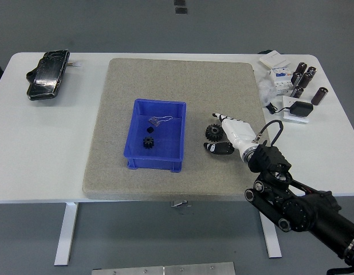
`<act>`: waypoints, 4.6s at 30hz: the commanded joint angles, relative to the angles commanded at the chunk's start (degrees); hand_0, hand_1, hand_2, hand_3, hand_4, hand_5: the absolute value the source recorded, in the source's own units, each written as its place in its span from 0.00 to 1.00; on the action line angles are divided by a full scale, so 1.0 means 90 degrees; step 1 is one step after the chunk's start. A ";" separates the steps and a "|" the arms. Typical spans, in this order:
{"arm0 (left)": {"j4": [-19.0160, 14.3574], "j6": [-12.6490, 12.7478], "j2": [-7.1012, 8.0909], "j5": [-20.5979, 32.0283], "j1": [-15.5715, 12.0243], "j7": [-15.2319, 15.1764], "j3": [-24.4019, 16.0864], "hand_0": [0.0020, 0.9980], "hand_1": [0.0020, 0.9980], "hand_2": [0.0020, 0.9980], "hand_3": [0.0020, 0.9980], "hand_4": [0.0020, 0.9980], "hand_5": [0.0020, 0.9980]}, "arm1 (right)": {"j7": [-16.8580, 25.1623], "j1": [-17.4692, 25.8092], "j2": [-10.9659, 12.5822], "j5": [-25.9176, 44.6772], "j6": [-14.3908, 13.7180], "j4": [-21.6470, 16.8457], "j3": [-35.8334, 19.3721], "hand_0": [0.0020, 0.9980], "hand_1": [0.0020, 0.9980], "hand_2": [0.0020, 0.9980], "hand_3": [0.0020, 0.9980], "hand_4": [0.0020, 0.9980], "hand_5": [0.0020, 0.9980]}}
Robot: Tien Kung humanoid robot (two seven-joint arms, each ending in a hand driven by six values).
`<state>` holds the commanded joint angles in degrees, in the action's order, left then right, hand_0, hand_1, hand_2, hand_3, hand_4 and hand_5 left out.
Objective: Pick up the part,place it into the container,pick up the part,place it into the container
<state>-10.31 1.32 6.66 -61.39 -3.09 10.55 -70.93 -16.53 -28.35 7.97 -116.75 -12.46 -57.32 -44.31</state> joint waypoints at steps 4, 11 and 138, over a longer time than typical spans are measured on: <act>0.0000 0.0040 0.0004 -0.0003 0.0004 -0.0035 -0.0021 0.64 0.61 0.57 0.57 0.62 0.28 | -0.0018 -0.0018 0.0012 -0.0115 -0.0028 -0.0018 0.0069 0.72 0.65 0.65 0.68 0.34 0.14; 0.0000 0.0046 0.0002 -0.0004 0.0010 -0.0062 -0.0020 0.64 0.61 0.58 0.57 0.61 0.29 | 0.0026 -0.0030 0.0002 -0.0205 -0.0116 0.0013 0.0135 0.66 0.56 0.57 0.56 0.30 0.00; 0.0000 -0.0031 0.0098 -0.0129 -0.0091 -0.0038 -0.0123 0.64 0.61 0.57 0.58 0.63 0.26 | 0.2645 0.2527 0.0275 0.3124 -0.1234 -0.2282 -0.4543 0.78 0.73 0.76 0.77 0.93 0.71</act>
<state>-10.31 1.05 7.55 -62.55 -3.91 10.21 -72.04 7.28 -5.60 10.44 -88.63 -23.56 -77.86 -85.20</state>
